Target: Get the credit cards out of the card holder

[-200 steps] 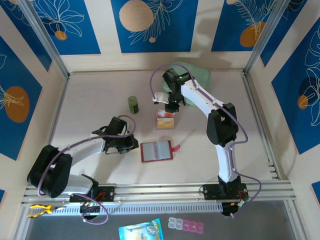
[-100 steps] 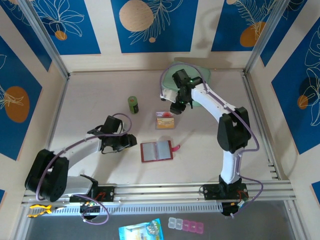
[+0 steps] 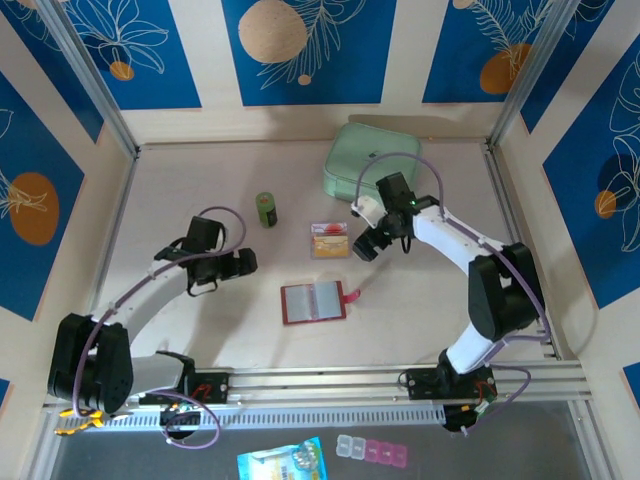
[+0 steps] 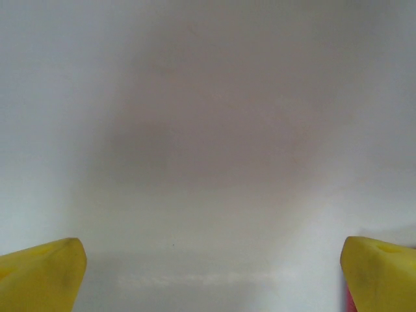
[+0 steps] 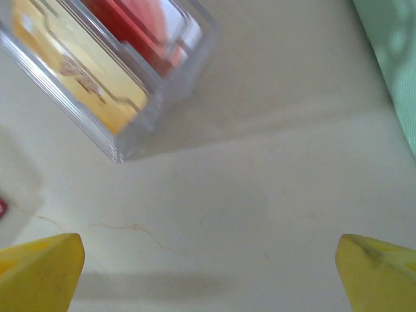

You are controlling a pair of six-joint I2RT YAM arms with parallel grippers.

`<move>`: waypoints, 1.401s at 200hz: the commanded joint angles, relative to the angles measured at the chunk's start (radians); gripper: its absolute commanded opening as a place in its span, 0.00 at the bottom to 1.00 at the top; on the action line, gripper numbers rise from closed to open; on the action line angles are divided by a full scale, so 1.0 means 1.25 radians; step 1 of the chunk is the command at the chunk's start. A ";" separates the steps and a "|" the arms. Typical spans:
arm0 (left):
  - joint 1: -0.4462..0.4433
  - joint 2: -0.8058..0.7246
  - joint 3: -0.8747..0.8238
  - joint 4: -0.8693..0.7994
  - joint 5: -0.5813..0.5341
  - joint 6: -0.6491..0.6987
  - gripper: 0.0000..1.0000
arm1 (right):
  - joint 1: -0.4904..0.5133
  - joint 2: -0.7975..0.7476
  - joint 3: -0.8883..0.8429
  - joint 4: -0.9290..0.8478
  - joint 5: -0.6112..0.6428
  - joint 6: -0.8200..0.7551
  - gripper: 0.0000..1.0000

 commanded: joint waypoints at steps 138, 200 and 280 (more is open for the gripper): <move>0.163 0.066 -0.192 0.717 -0.229 0.311 1.00 | -0.224 -0.135 -0.447 0.839 0.029 0.358 0.99; 0.229 0.162 -0.248 0.959 -0.085 0.287 1.00 | -0.290 -0.076 -0.503 0.992 -0.026 0.410 0.99; 0.223 0.185 -0.297 1.085 0.032 0.340 1.00 | -0.276 -0.055 -0.520 1.042 -0.035 0.384 0.99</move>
